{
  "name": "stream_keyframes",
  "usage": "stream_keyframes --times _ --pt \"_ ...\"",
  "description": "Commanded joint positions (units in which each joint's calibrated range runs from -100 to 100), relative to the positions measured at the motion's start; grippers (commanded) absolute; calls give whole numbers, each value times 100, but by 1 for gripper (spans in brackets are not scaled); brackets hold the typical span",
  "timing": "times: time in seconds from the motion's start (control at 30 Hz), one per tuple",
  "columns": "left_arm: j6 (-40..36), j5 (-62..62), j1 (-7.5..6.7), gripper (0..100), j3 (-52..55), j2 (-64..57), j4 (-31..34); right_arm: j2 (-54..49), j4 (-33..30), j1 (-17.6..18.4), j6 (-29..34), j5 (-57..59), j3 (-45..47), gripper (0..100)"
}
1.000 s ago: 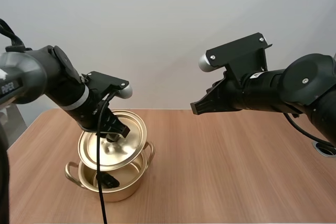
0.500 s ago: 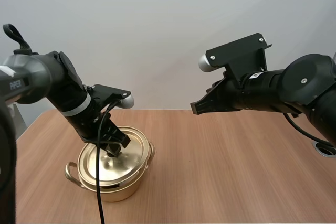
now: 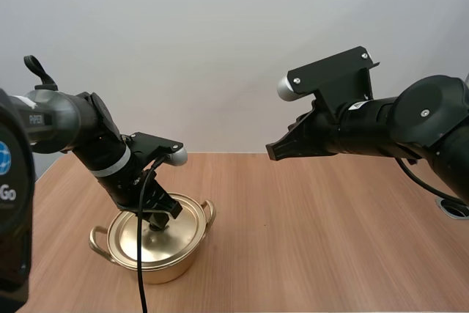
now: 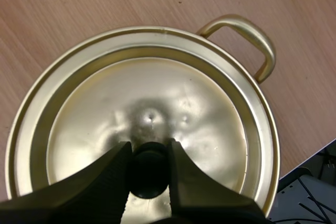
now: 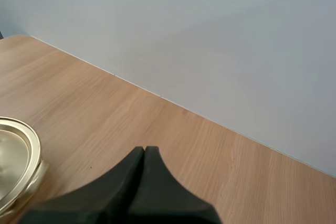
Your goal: Open the pot, put the car inside, and close it
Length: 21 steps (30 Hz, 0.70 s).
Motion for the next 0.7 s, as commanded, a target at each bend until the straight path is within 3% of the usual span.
stream_keyframes --times 0.0,0.1,0.17,0.33,0.4,0.57,0.67 --pt "-1 -183 -4 59 11 13 -73 -1 -80 -2 2 13 11 0" --pt "-21 -550 -4 92 11 13 -81 -1 -149 -2 2 36 11 0" --pt "-28 -640 -4 100 11 13 -81 -1 -149 -2 2 36 11 0" --pt "-150 -322 -4 100 -352 13 -102 -1 -149 -2 2 36 11 0" --pt "61 2 -4 100 -586 -80 -415 -1 -182 -2 2 32 13 0" --pt "1782 578 13 100 -693 -1277 -2784 -1 -409 -2 2 -560 320 0" --pt "2098 795 13 100 -447 -2407 -3561 -1 -455 -2 2 -1028 675 0"
